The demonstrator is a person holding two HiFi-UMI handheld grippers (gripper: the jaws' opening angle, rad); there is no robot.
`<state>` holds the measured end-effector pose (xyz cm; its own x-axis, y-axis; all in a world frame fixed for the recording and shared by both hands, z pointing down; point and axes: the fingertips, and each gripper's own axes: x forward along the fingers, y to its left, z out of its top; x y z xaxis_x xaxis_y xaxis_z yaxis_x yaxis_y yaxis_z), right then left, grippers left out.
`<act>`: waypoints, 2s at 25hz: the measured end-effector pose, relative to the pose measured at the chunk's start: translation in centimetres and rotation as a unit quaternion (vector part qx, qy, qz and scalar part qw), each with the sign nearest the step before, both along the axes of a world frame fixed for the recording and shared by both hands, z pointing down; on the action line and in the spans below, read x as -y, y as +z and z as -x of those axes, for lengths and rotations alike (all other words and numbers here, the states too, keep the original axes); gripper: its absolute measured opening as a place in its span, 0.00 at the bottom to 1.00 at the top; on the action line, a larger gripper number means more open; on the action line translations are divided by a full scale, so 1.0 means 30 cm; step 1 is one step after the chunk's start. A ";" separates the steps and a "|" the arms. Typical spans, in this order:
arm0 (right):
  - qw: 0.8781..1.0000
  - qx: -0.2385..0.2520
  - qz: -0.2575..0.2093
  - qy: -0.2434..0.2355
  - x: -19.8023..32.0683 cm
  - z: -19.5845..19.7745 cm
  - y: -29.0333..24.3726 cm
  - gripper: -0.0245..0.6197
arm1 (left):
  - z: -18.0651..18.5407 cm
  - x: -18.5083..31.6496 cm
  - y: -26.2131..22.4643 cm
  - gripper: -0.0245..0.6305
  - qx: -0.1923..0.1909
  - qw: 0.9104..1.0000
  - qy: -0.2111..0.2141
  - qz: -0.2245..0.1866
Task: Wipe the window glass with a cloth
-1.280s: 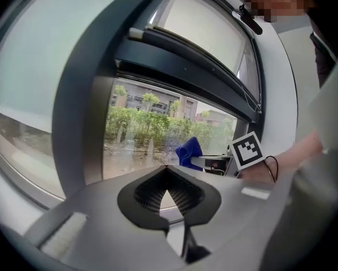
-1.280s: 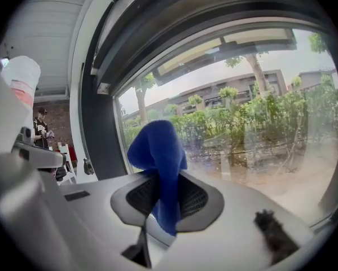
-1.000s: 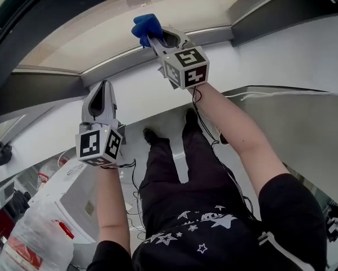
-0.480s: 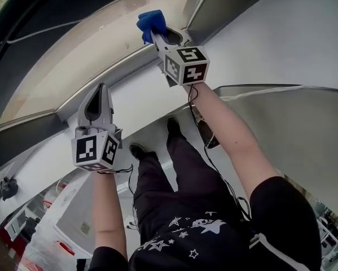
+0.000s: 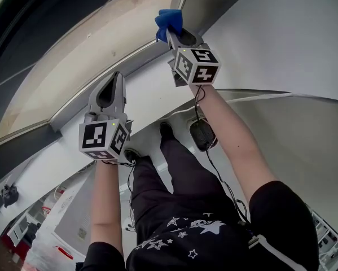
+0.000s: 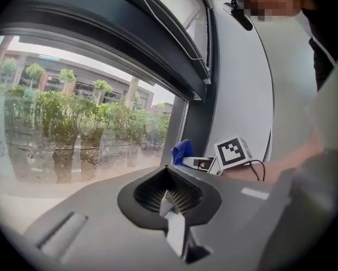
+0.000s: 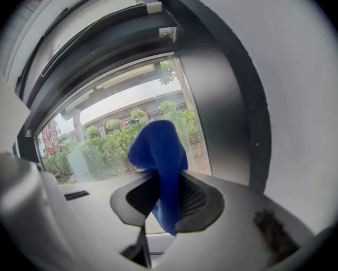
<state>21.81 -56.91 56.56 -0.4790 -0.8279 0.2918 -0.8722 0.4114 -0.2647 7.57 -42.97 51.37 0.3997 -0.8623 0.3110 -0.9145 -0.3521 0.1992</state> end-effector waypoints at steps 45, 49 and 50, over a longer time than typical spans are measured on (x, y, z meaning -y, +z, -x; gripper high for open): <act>0.920 -0.128 -0.001 -0.370 -0.967 2.123 0.553 0.15 | 1.609 -1.069 0.345 0.05 0.019 0.934 -0.353 0.056; 0.923 -0.135 -0.002 -0.360 -0.939 2.099 0.568 0.15 | 1.602 -1.061 0.364 0.05 0.012 0.933 -0.354 0.063; 0.926 -0.131 0.000 -0.355 -0.929 2.083 0.564 0.15 | 1.592 -1.055 0.370 0.05 0.011 0.934 -0.352 0.064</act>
